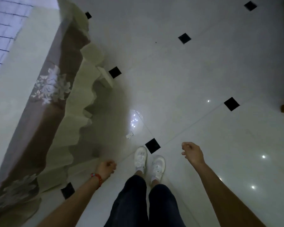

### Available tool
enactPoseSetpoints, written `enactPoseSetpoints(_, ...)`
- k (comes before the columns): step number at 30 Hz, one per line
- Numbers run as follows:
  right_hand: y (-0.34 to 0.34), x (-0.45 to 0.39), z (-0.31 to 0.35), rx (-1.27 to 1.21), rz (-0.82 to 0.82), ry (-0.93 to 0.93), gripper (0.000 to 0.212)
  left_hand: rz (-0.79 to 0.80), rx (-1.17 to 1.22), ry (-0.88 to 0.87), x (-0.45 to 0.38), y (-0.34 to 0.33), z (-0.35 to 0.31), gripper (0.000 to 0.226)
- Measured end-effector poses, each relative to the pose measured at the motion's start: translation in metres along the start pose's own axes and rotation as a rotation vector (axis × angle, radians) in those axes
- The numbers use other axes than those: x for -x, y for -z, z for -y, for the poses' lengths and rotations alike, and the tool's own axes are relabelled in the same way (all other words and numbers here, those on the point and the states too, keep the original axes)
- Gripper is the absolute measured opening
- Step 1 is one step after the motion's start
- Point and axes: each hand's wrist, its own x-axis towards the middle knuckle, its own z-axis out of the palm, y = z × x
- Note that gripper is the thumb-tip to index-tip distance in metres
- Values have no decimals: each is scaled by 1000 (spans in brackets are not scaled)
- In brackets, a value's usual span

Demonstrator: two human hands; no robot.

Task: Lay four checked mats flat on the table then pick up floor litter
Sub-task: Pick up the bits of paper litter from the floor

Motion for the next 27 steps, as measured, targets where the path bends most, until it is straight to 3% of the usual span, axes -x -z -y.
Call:
enactPoseSetpoints(5,-46,-90,-26,37,48,-53,25,22,-93,20,-112,-32,-1,16)
enactPoseSetpoints(18,-190,-332,-172,168,212,-105,21,-103,-325,-4,-454,-126,58,47)
enactPoseSetpoints(24,-233,-396,-221,30,211,-83,11,-182,-443,-130,-547,-166,101,59)
enactPoseSetpoints(27,-248,-405,-238,-2,203,-91,11,-274,-463,-189,-571,-178,110,45)
